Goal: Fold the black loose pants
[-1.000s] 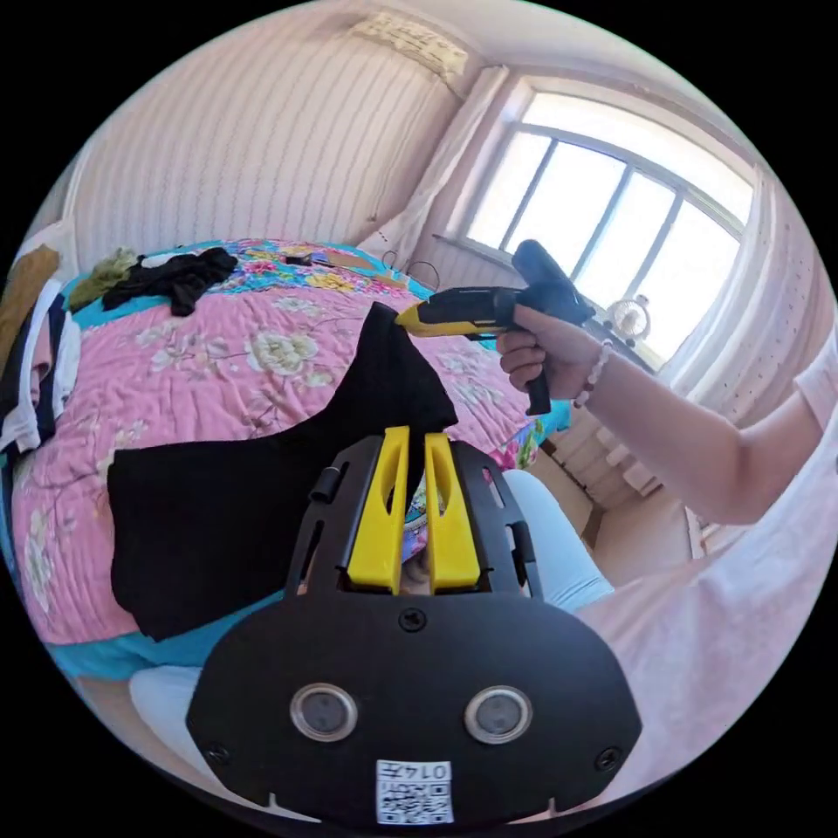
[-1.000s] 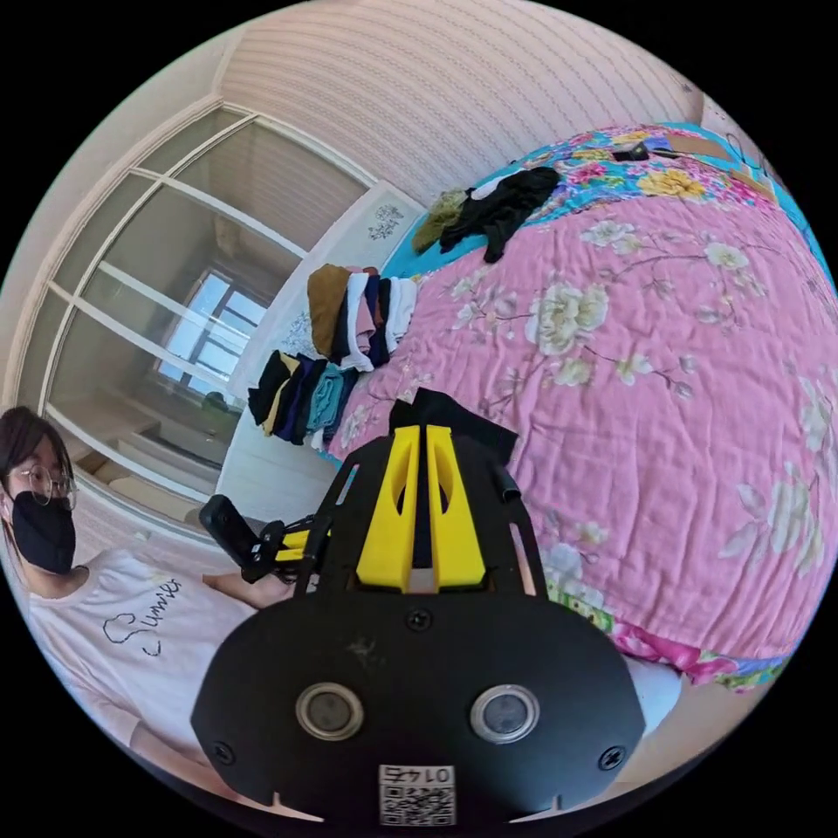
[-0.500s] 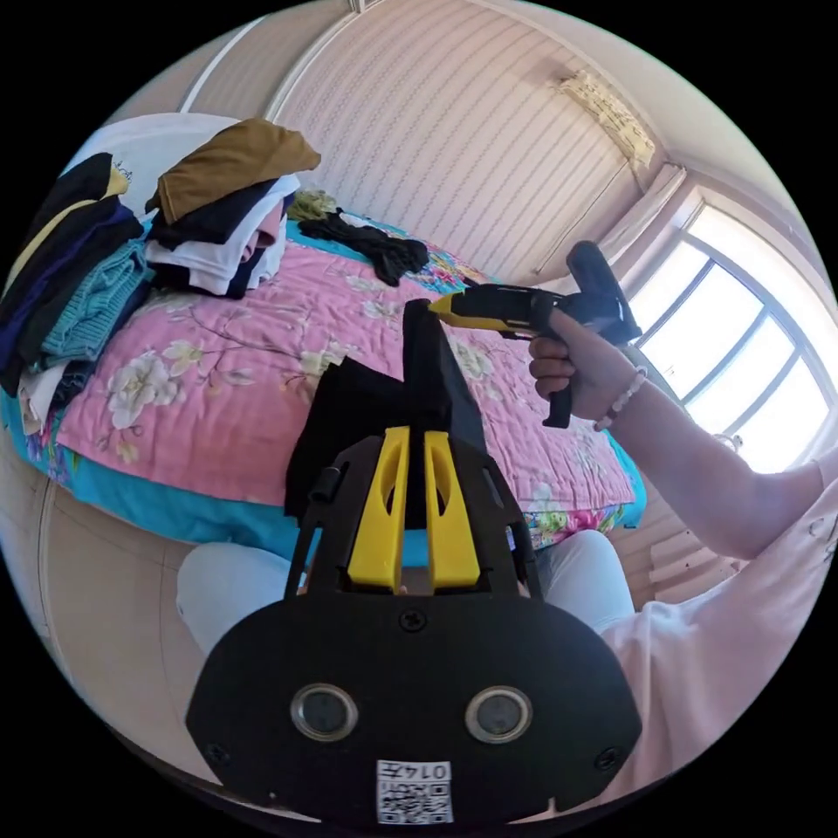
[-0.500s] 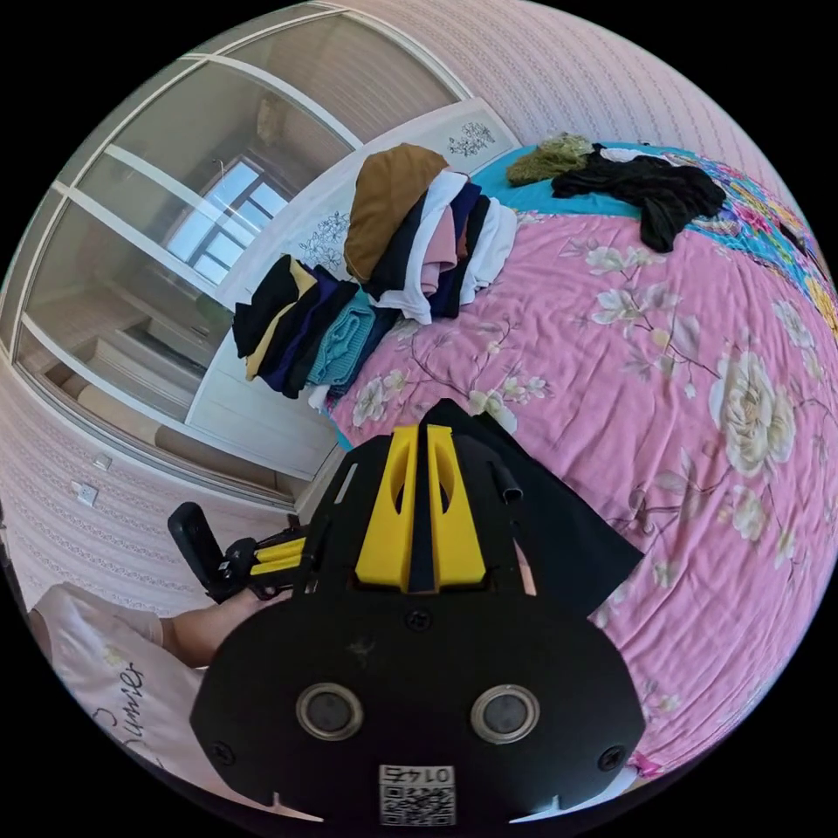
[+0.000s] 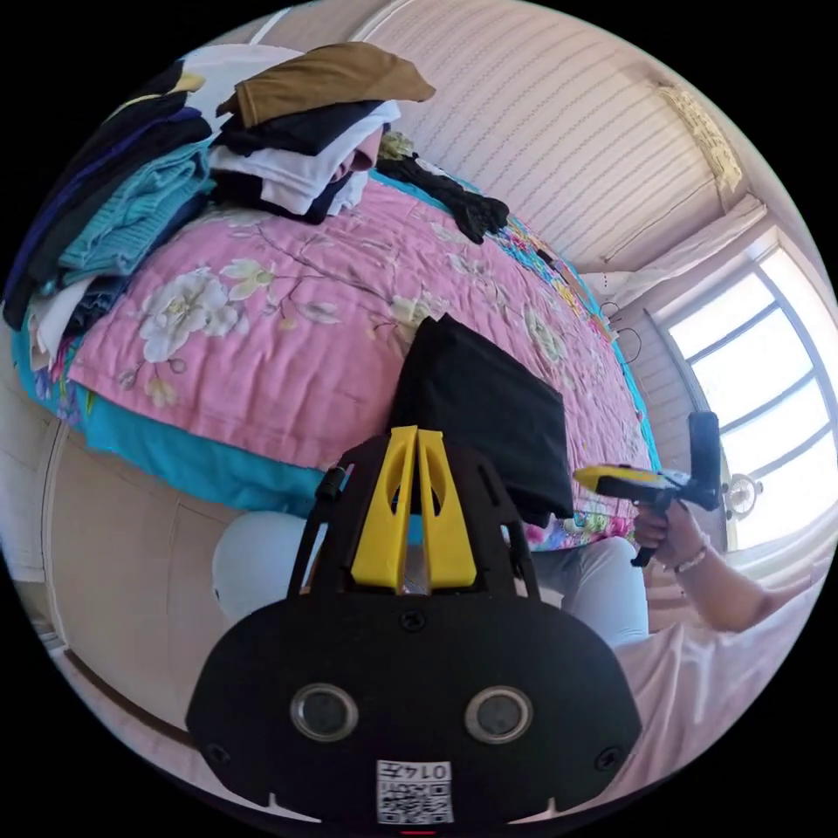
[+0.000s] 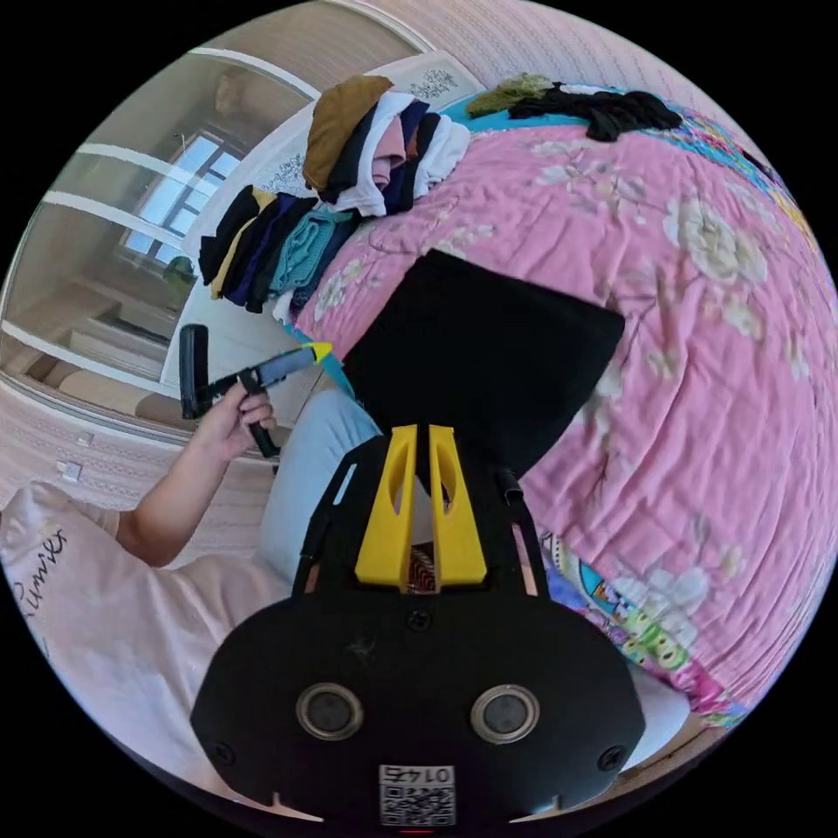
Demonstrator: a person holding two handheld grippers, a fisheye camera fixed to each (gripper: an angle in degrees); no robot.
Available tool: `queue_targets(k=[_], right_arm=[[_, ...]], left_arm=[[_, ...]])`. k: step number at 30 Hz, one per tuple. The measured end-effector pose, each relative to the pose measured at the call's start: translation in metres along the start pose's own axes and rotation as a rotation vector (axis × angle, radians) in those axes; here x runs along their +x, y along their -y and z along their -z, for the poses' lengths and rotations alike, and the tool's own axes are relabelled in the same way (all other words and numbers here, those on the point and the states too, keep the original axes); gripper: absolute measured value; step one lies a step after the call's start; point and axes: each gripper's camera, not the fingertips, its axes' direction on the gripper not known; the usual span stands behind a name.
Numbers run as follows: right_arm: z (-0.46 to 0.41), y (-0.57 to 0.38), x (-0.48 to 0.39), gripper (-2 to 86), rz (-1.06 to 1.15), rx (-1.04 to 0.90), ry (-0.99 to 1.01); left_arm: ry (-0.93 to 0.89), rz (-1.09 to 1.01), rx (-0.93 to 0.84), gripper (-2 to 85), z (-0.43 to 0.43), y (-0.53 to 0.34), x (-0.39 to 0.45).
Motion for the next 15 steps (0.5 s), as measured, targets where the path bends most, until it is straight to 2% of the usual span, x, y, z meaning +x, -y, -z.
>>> queue_targets(k=[4, 5, 7, 10, 11, 12, 15], right_arm=[[-0.036, -0.02, 0.019, 7.3, -0.11, -0.011, 0.046], [-0.031, -0.02, 0.019, 7.3, -0.114, 0.048, 0.106], [-0.016, -0.017, 0.016, 7.5, -0.093, 0.139, 0.098], [0.003, -0.01, 0.034, 14.9, -0.157, 0.25, -0.012], [0.002, -0.005, 0.049, 17.5, -0.209, 0.247, -0.028], [-0.005, 0.001, 0.064, 18.3, -0.255, 0.216, -0.02], [-0.027, 0.013, 0.085, 17.2, -0.291, 0.192, 0.046]], left_arm=[[-0.013, -0.031, -0.031, -0.5, -0.023, 0.025, -0.002], [-0.067, -0.041, -0.055, 0.0, -0.027, 0.033, -0.004], [-0.087, -0.081, -0.052, 1.5, -0.026, 0.041, -0.005], [0.0, -0.198, 0.027, 9.0, -0.023, 0.05, -0.006], [0.02, -0.221, 0.037, 14.2, -0.028, 0.055, -0.01], [0.022, -0.21, -0.001, 17.0, -0.038, 0.06, -0.019], [-0.028, -0.119, -0.104, 17.8, -0.066, 0.067, -0.045]])
